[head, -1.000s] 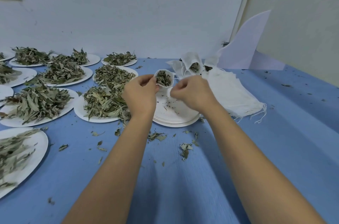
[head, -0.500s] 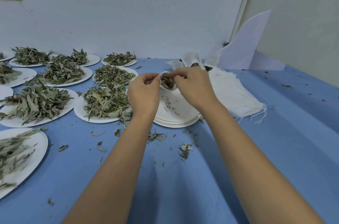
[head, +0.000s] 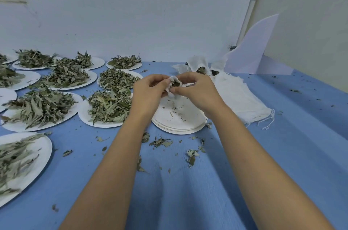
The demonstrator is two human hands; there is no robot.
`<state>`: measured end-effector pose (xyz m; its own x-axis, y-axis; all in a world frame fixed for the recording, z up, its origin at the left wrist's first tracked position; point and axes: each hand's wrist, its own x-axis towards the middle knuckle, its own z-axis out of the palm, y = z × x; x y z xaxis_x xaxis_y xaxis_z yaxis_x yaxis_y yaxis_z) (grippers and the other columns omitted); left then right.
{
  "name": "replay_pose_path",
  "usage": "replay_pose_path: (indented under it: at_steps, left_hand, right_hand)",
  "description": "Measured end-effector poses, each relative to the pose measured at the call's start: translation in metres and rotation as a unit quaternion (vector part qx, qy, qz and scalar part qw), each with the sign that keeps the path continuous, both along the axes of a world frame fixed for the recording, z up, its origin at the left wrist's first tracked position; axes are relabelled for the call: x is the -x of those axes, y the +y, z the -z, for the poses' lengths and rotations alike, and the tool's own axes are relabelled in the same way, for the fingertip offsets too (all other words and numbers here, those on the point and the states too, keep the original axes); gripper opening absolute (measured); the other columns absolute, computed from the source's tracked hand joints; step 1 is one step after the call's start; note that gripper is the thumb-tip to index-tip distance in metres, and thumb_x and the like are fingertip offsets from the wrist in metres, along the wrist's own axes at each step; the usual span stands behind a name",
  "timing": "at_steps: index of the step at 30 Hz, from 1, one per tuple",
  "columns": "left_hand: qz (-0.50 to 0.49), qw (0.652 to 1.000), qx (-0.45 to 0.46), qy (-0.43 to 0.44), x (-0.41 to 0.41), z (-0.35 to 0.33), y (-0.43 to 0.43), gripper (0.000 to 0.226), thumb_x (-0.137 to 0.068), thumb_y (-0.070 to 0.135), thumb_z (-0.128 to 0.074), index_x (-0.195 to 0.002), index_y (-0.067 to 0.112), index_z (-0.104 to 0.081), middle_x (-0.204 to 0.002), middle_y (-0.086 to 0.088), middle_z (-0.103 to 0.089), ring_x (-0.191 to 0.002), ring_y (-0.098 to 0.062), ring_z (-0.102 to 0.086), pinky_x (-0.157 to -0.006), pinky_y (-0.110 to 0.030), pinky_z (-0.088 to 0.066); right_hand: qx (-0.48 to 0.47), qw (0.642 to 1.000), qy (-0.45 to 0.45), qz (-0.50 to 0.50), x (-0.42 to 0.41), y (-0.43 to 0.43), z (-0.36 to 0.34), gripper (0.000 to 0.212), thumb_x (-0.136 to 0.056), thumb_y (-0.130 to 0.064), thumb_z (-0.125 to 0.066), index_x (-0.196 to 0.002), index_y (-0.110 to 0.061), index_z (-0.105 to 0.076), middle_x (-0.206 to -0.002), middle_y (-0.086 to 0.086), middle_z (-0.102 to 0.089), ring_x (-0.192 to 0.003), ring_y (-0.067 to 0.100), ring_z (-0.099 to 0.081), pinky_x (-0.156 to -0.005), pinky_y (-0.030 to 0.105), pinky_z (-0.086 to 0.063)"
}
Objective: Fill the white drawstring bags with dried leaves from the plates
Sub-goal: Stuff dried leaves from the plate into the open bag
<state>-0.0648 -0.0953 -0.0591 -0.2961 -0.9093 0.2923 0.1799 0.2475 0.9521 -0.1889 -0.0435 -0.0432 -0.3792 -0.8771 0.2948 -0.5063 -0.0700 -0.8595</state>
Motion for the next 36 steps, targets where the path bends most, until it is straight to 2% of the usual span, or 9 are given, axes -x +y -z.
replay_pose_path:
  at_steps: [3, 7, 13, 17, 21, 25, 28, 31, 36]
  left_hand:
    - [0.016, 1.000, 0.001, -0.004, 0.000, -0.001, 0.000, 0.021, -0.088, 0.005, -0.063, -0.074, 0.020, -0.069, -0.066, 0.009, -0.069, -0.065, -0.003, -0.066, -0.063, -0.016, -0.053]
    - [0.021, 0.998, 0.013, -0.054, 0.009, 0.003, 0.005, 0.018, -0.087, 0.009, -0.065, -0.074, 0.022, -0.069, -0.071, 0.002, -0.066, -0.067, -0.009, -0.060, -0.068, -0.023, -0.051]
    - [0.109, 0.993, -0.040, -0.014, 0.013, 0.001, 0.011, 0.012, -0.086, 0.009, -0.066, -0.079, 0.017, -0.070, -0.074, 0.000, -0.067, -0.068, -0.010, -0.057, -0.062, -0.016, -0.050]
    - [-0.001, 0.983, 0.078, -0.169, 0.019, 0.000, 0.012, 0.006, -0.084, 0.020, -0.070, -0.081, 0.020, -0.064, -0.065, 0.007, -0.057, -0.055, 0.001, -0.049, -0.054, -0.007, -0.039]
    - [-0.100, 0.960, 0.155, -0.209, 0.022, -0.002, 0.013, 0.018, -0.081, 0.003, -0.059, -0.077, 0.019, -0.050, -0.066, 0.007, -0.048, -0.056, -0.003, -0.043, -0.048, -0.012, -0.035]
    - [-0.171, 0.939, 0.157, -0.255, 0.015, 0.005, 0.009, 0.021, -0.078, -0.010, -0.047, -0.079, 0.011, -0.047, -0.072, -0.002, -0.049, -0.064, -0.021, -0.043, -0.057, -0.036, -0.035]
    - [-0.226, 0.919, 0.180, -0.267, 0.011, 0.010, 0.013, 0.022, -0.080, -0.014, -0.041, -0.084, 0.008, -0.044, -0.079, -0.008, -0.047, -0.065, -0.024, -0.039, -0.056, -0.037, -0.030]
    - [-0.248, 0.900, 0.194, -0.301, 0.010, 0.010, 0.011, 0.011, -0.089, 0.001, -0.049, -0.098, 0.007, -0.045, -0.092, -0.006, -0.042, -0.063, -0.021, -0.039, -0.055, -0.033, -0.028]
    - [-0.129, 0.970, 0.034, -0.203, 0.013, 0.008, 0.006, 0.011, -0.096, 0.019, -0.050, -0.103, 0.010, -0.051, -0.086, -0.013, -0.064, -0.064, -0.028, -0.066, -0.061, -0.044, -0.055]
  right_hand:
    - [-0.004, 0.999, -0.053, 0.008, 0.001, 0.001, 0.000, 0.022, -0.072, -0.007, -0.079, -0.093, -0.010, -0.072, -0.094, 0.007, -0.071, -0.089, 0.021, -0.067, -0.082, 0.031, -0.054]
    - [-0.013, 0.991, 0.093, 0.098, -0.003, -0.002, 0.006, 0.010, -0.078, -0.016, -0.072, -0.080, -0.015, -0.062, -0.074, -0.003, -0.060, -0.068, 0.011, -0.053, -0.053, 0.008, -0.036]
    - [-0.013, 0.972, 0.165, 0.165, 0.001, -0.006, 0.009, 0.018, -0.086, -0.008, -0.054, -0.072, -0.015, -0.046, -0.064, -0.006, -0.046, -0.071, 0.020, -0.046, -0.062, 0.027, -0.030]
    - [-0.018, 0.972, 0.158, 0.172, 0.000, -0.007, 0.010, 0.015, -0.082, -0.005, -0.056, -0.073, -0.015, -0.050, -0.071, -0.003, -0.053, -0.074, 0.020, -0.050, -0.059, 0.026, -0.031]
    - [-0.003, 0.981, 0.162, 0.110, -0.006, -0.007, 0.002, 0.008, -0.084, -0.008, -0.062, -0.080, -0.013, -0.060, -0.068, -0.010, -0.051, -0.067, 0.010, -0.049, -0.054, 0.010, -0.037]
    - [-0.010, 0.996, 0.087, 0.013, -0.013, -0.003, -0.005, 0.019, -0.077, 0.003, -0.068, -0.091, -0.009, -0.071, -0.084, 0.000, -0.068, -0.076, 0.009, -0.061, -0.070, 0.010, -0.048]
    - [0.020, 0.981, 0.173, 0.087, -0.020, -0.004, 0.000, 0.033, -0.078, 0.003, -0.059, -0.108, -0.009, -0.066, -0.106, 0.004, -0.063, -0.089, 0.011, -0.055, -0.074, 0.014, -0.041]
    - [-0.011, 0.967, 0.199, 0.162, -0.018, -0.006, 0.009, 0.036, -0.089, -0.020, -0.053, -0.123, -0.010, -0.052, -0.122, 0.008, -0.053, -0.108, 0.023, -0.052, -0.079, 0.029, -0.038]
    - [-0.047, 0.986, 0.118, 0.108, -0.016, -0.009, 0.015, 0.037, -0.091, -0.026, -0.056, -0.126, -0.014, -0.057, -0.112, 0.010, -0.065, -0.096, 0.026, -0.062, -0.074, 0.029, -0.043]
